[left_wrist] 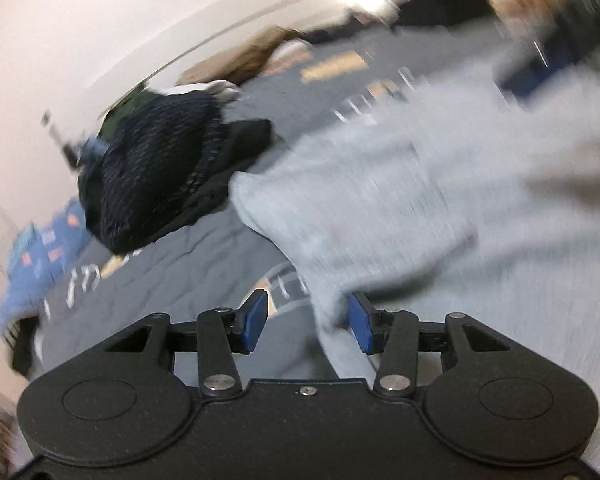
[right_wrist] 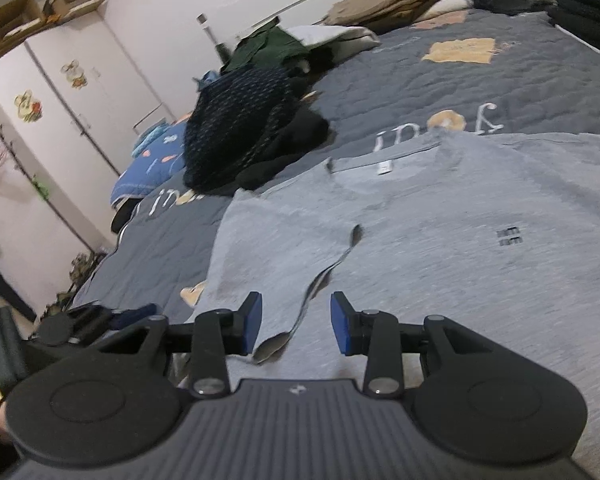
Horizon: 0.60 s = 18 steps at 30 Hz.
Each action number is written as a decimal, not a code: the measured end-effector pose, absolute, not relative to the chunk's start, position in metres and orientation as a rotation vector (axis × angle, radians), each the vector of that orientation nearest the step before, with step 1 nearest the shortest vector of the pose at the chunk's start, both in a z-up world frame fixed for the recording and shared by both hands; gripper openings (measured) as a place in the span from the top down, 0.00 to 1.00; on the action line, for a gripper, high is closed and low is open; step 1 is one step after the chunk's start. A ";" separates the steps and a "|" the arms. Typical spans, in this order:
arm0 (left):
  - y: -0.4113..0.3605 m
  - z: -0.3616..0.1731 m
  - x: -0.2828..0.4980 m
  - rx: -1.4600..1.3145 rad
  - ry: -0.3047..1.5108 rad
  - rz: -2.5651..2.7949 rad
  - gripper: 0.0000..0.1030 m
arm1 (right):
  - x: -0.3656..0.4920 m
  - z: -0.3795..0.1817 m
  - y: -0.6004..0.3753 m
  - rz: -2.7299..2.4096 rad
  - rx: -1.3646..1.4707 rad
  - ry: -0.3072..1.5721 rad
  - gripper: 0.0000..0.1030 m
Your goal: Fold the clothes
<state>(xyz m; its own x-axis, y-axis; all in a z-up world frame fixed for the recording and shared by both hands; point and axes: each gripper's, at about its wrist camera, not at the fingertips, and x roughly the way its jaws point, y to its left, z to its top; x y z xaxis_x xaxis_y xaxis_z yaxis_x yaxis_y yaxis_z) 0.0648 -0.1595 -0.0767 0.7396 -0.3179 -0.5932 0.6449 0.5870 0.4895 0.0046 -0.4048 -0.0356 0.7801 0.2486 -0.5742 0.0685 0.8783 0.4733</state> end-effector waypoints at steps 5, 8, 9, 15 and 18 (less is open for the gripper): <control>-0.176 -0.098 0.066 0.854 0.408 -0.528 0.56 | 0.005 -0.033 -0.396 0.123 0.481 0.676 0.65; -0.165 -0.100 0.079 0.868 0.392 -0.478 0.57 | 0.005 -0.033 -0.396 0.122 0.483 0.677 0.65; -0.158 -0.099 0.083 0.873 0.383 -0.460 0.57 | 0.005 -0.033 -0.397 0.119 0.484 0.678 0.65; -0.131 -0.106 0.083 1.001 0.371 -0.527 0.56 | 0.009 -0.039 -0.405 0.097 0.502 0.692 0.65; -0.134 -0.101 0.071 1.007 0.328 -0.553 0.56 | 0.009 -0.038 -0.406 0.099 0.504 0.688 0.65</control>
